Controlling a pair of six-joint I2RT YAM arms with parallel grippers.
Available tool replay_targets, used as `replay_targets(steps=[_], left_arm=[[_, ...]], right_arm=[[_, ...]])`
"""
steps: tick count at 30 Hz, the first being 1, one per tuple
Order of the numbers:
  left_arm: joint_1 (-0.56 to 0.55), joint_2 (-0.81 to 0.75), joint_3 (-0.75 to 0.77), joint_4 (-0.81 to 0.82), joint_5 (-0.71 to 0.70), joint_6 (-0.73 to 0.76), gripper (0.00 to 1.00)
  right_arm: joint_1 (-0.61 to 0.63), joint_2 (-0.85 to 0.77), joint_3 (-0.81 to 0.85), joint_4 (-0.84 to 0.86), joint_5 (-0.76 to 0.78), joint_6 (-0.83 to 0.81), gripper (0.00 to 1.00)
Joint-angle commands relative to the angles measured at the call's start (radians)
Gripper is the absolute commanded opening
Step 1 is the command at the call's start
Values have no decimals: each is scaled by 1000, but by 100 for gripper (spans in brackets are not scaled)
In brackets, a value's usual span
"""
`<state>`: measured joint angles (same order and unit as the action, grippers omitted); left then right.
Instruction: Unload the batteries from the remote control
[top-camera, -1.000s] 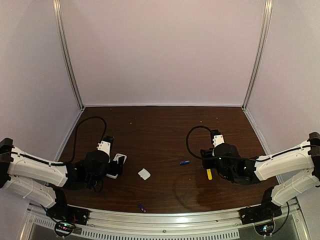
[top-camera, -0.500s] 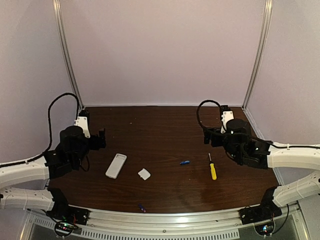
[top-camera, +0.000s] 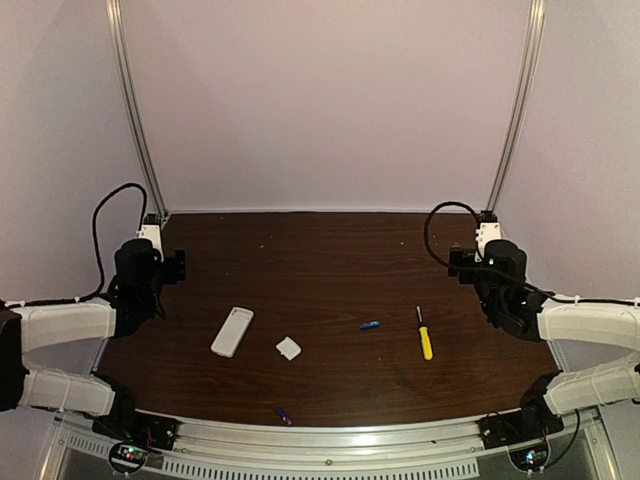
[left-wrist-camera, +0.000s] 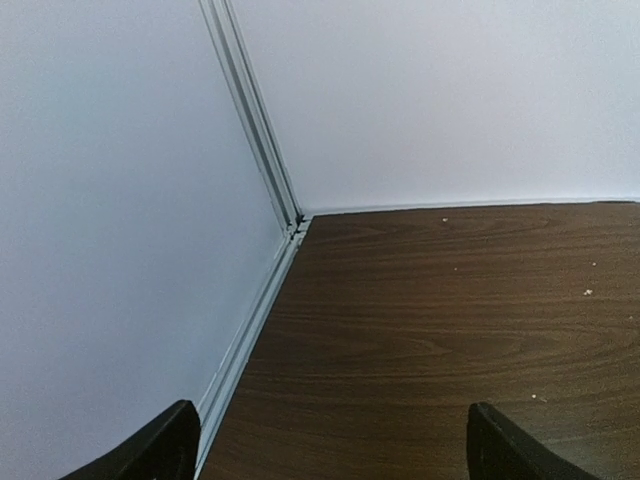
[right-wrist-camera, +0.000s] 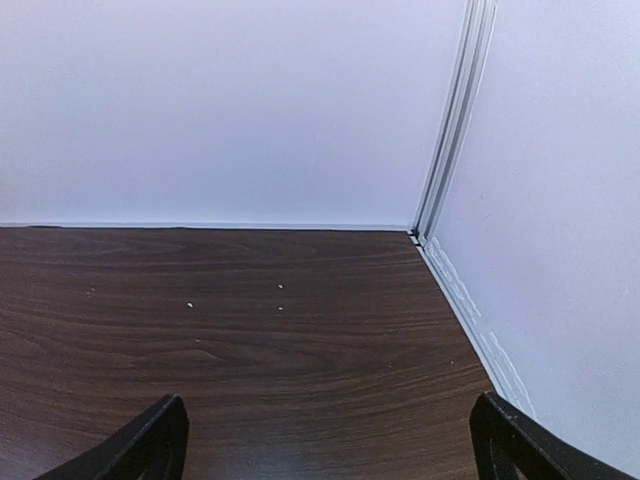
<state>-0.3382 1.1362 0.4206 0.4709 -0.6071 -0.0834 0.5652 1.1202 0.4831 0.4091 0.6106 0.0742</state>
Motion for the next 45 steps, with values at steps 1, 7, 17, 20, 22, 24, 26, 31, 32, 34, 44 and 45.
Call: replay_targets(steps=[1,7,17,20,22,24,26,31,32,34,44,45], left_arm=[[57,59,-33,200,70,135,95],[208,155,-90,326,268,114,95],[292,259,-125,516,372,114,92],[326,276,-110,518,447,90,92],[370,301,-131,586,536,21,91],[393,350,-147,675,573,13,90],[394,382,-122,657,597,20,90],[394,400,-117,657,636,32,91],[395,403,-115,662,645,34,92],[394,411,-117,667,665,42,93],[393,431,-143,733,702,68,97],[393,430,-143,733,702,68,97]], right_arm=[[-70,5,-65,116,8,-109,100],[-172,51,-89,142,-39,-108,100],[-241,243,15,78,39,22,100],[-291,247,-24,162,-71,6,100],[-323,255,-52,249,-125,-24,100],[-348,262,-101,377,-183,-42,100],[-367,258,-144,457,-237,-55,100],[-408,294,-145,541,-314,-60,100],[-415,301,-141,542,-333,-84,100],[-433,352,-163,638,-377,-98,100],[-502,430,-186,761,-526,-60,100],[-502,442,-204,797,-520,-60,100]])
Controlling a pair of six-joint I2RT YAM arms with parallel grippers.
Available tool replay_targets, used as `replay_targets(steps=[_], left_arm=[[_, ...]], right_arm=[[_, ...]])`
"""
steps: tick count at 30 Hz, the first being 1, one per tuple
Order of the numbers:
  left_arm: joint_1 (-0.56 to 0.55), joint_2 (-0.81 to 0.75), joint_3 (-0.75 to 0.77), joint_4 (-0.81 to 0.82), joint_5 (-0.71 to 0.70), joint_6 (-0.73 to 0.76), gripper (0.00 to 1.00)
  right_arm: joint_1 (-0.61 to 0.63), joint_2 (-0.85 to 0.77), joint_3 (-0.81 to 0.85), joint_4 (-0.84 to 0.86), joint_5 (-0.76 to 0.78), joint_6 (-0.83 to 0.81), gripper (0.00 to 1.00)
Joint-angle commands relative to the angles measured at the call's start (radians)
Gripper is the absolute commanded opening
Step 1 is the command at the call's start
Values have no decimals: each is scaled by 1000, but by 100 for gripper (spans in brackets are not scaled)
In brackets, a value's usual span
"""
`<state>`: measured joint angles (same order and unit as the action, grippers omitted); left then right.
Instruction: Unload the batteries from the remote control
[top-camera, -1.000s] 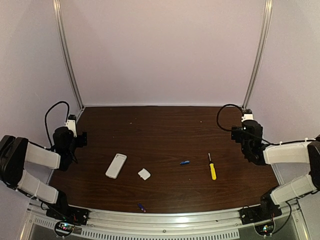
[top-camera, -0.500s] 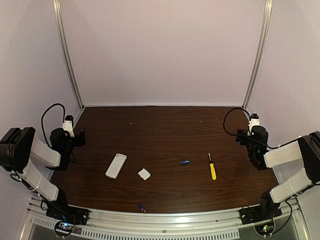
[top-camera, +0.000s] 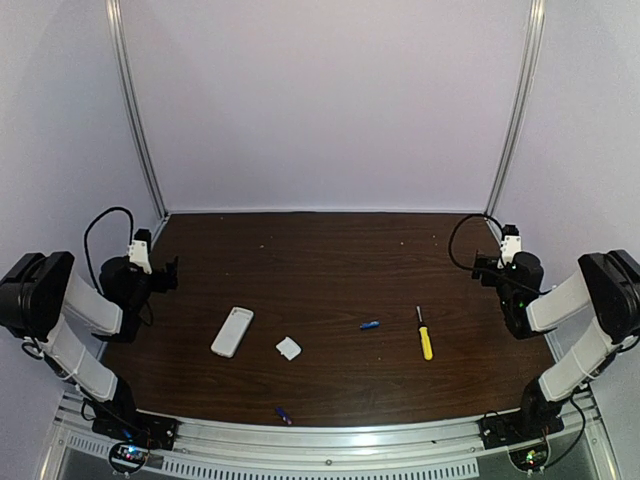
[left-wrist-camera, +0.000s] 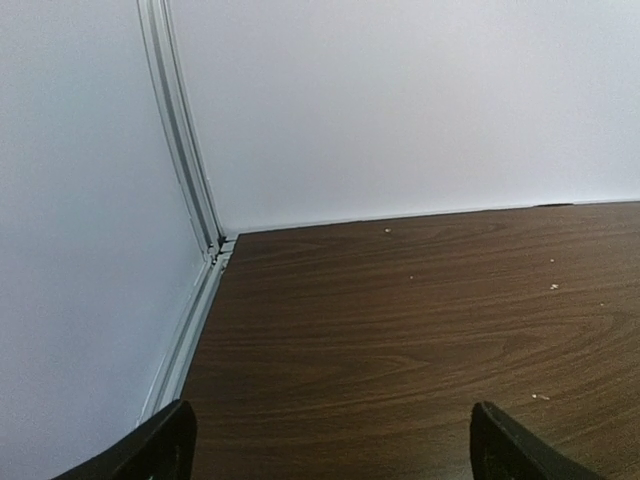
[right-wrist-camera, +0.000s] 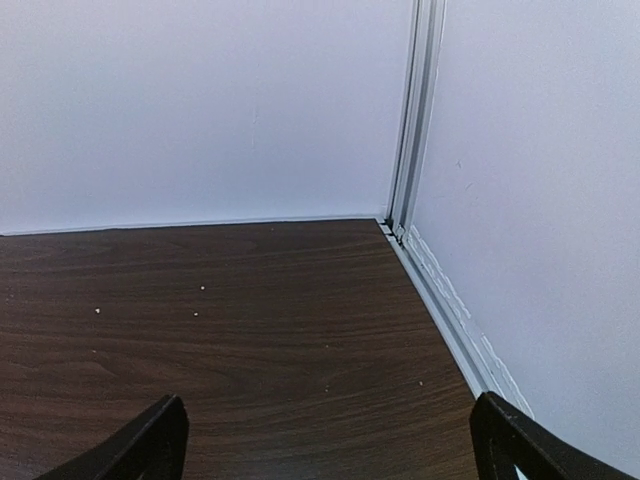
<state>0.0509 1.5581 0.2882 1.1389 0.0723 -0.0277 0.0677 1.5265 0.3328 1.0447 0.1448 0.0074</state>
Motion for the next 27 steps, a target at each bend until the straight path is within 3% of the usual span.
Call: replay_targets(steps=[1,27], left_arm=[[4,7,-12,65,24,12,97],[3,10,-6,59,67,17,97]], right_arm=[[-5,24,-44,119,-51,8,100],[-3,27,-54,149,-52,6,100]])
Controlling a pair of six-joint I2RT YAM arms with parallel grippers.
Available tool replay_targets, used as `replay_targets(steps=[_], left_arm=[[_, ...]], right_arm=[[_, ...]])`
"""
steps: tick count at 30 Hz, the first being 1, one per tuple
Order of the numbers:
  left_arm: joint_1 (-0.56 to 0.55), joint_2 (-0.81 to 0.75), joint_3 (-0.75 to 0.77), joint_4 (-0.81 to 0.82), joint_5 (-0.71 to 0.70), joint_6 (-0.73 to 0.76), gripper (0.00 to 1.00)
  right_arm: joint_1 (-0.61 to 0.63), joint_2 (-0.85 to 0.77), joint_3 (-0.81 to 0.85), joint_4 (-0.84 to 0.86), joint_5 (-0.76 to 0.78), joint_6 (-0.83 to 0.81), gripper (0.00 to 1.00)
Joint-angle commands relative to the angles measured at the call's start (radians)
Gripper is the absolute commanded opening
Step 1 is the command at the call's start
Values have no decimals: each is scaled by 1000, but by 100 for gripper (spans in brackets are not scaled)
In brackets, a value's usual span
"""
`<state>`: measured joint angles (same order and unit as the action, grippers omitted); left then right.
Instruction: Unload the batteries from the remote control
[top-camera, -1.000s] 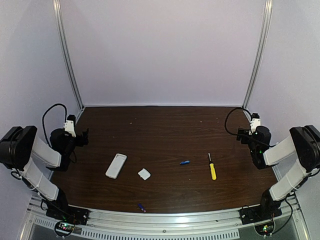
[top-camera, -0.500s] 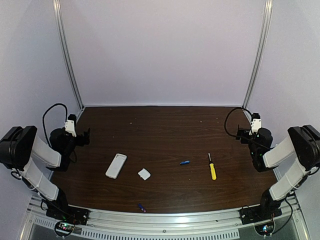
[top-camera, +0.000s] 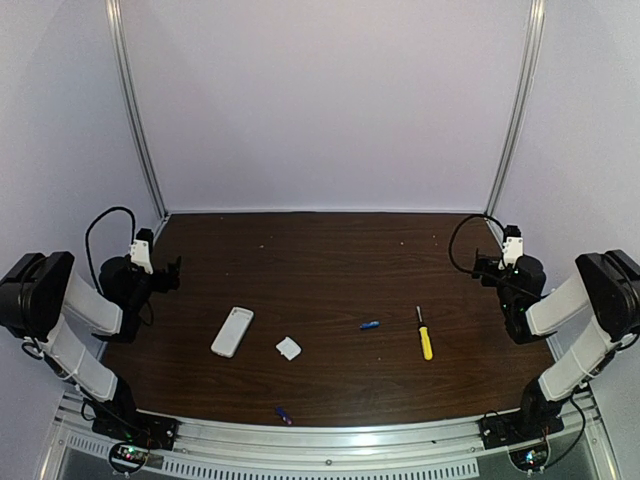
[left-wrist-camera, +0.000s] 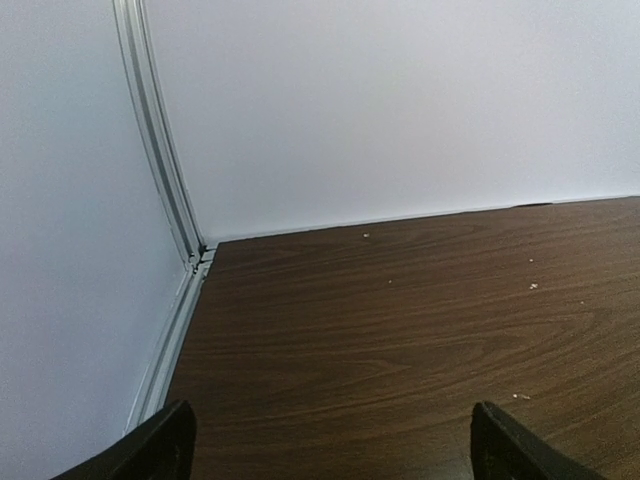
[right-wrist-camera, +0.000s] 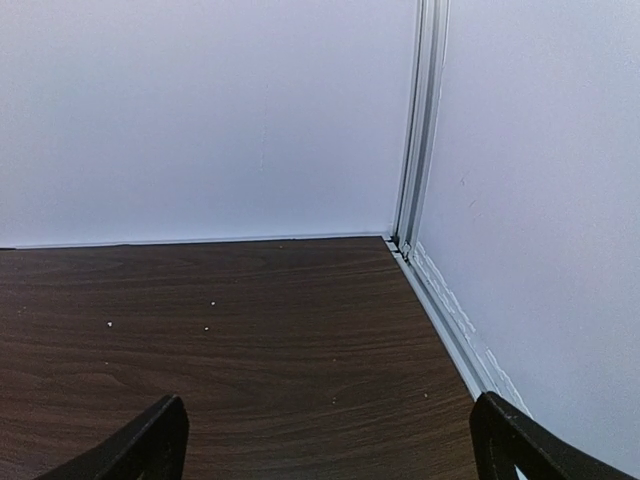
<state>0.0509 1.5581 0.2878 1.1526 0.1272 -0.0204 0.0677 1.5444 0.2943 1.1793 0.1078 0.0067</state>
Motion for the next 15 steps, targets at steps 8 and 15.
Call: replay_targets(steps=[8,15], left_arm=[[4,9,-6,45,11,11,97],[4,9,-6,45,12,10,97]], right_arm=[[-2,11,-12,11,-18,7,100],[-3,11,-6,0,-25,7,100]])
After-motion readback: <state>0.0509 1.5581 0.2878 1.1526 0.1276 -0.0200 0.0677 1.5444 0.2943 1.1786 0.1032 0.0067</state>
